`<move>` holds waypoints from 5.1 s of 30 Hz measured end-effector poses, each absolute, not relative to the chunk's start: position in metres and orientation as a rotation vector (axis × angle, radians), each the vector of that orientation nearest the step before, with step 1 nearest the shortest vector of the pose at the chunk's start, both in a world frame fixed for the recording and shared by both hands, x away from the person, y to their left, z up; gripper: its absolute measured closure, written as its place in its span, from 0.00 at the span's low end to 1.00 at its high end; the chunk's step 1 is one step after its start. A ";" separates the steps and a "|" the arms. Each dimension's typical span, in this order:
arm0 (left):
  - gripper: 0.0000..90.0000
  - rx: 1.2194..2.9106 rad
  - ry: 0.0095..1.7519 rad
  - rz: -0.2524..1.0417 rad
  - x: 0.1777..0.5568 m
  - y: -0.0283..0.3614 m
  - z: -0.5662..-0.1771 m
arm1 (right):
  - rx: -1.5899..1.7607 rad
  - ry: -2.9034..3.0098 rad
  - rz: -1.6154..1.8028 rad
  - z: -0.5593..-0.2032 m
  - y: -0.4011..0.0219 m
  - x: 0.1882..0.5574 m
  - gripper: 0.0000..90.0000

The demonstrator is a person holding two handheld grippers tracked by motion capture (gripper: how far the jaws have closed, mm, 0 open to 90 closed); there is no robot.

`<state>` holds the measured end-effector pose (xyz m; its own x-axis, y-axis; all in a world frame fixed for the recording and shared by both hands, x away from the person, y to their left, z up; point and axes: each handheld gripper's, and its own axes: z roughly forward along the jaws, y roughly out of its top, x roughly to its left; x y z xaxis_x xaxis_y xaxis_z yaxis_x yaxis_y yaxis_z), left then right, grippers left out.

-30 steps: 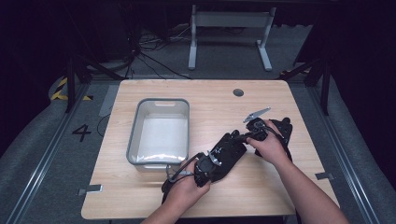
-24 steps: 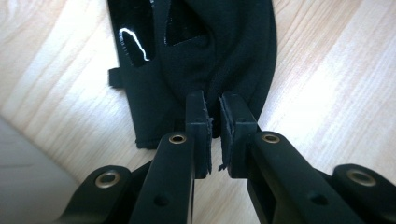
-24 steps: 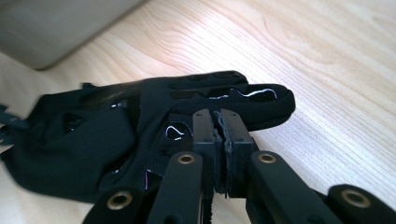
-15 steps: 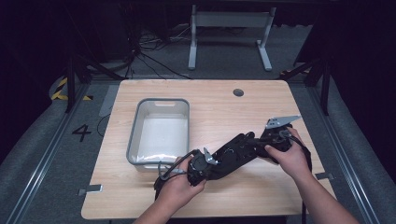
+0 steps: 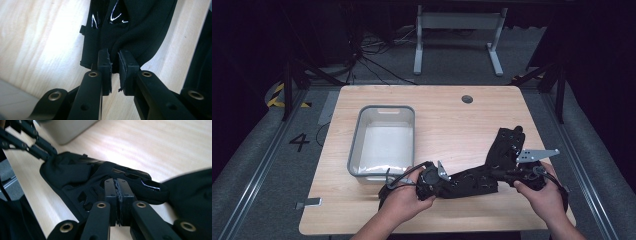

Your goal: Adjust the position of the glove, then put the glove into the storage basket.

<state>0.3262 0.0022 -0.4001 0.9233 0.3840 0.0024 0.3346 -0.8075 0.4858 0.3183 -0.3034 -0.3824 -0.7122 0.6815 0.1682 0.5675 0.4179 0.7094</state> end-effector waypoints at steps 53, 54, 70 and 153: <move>0.64 2.351 0.686 0.027 0.335 0.014 -0.385 | 1.291 2.434 1.078 -0.393 -0.346 0.310 0.79; 0.64 2.346 0.685 0.026 0.334 0.016 -0.385 | 1.287 2.434 1.084 -0.392 -0.346 0.311 0.80; 0.63 2.326 0.710 0.022 0.335 0.030 -0.381 | 1.242 2.382 1.152 -0.352 -0.357 0.369 0.81; 0.58 2.351 0.617 -0.006 0.336 0.015 -0.391 | 1.553 2.139 0.954 -0.372 -0.351 0.483 0.96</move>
